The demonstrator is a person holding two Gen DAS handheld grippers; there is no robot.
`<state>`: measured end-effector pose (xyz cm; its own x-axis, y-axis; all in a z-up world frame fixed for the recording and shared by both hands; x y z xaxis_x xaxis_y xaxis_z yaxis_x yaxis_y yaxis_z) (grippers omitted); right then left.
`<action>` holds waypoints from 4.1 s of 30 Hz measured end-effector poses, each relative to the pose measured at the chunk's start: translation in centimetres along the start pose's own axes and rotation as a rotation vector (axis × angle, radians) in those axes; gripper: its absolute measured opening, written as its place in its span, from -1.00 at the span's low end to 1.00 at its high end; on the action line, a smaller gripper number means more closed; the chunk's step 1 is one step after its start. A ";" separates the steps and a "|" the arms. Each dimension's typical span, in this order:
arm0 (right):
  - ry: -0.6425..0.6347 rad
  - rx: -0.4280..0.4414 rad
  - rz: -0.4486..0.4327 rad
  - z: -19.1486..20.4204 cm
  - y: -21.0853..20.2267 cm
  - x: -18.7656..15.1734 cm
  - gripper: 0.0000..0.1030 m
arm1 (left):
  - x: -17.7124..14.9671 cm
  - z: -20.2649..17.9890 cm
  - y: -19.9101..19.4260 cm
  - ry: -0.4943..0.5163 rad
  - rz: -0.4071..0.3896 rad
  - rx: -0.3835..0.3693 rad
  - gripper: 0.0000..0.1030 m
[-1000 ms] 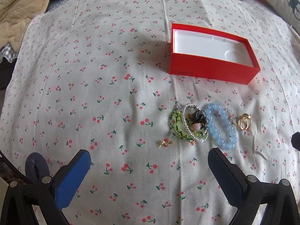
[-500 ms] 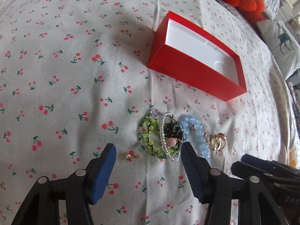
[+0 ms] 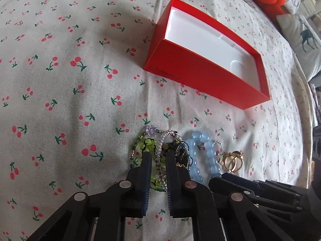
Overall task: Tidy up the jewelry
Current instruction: 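Grasp the light-blue bead bracelet with the right tool while the left tool grasps the silver bead bracelet, then carry both bracelets into the red box and open both tools, then move both tools back over the remaining jewelry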
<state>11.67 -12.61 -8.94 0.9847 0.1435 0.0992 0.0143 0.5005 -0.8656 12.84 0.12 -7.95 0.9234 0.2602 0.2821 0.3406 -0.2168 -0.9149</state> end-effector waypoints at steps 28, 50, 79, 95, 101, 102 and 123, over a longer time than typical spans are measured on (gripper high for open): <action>-0.081 0.039 -0.183 3.6 -6.2 0.1 -0.76 | -0.8 -1.8 -6.9 0.075 -0.154 -0.029 -1.00; -0.158 -0.028 -0.455 5.5 -13.6 5.3 -0.76 | 5.3 -6.0 -9.5 0.094 -0.302 -0.158 -1.00; 0.022 -0.094 -0.459 -0.9 -7.4 13.2 -0.76 | 11.6 -3.8 1.0 -0.002 -0.249 -0.062 -1.00; 0.018 -0.123 -0.491 -2.2 -10.4 11.0 -0.69 | 10.2 -4.9 -2.1 0.061 -0.318 0.054 -0.29; 0.011 -0.144 -0.472 -2.6 -12.0 8.9 -0.45 | 8.4 -5.8 -4.1 0.107 -0.345 0.105 0.19; 0.015 -0.137 -0.466 -2.8 -12.2 8.5 -0.37 | 7.9 -6.0 -4.4 0.118 -0.347 0.114 0.32; -0.051 -0.247 -0.373 -2.4 -10.9 -1.0 0.38 | -1.6 -1.8 -6.0 0.103 -0.229 0.247 0.86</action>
<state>10.90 -20.24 -0.75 0.8946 0.0366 0.4453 0.4139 0.3076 -0.8568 9.59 -0.66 -2.40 0.8454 0.1771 0.5039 0.4991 0.0741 -0.8634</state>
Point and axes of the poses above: each gripper's, at about its wrist camera, not at the fingertips, and y roughly the way its jaws point, z to its left, x to its top, the point moved 6 cm from there along y, roughly the way its jaws point, and after that the axes turned 6 degrees about x, right-handed, at the moved point
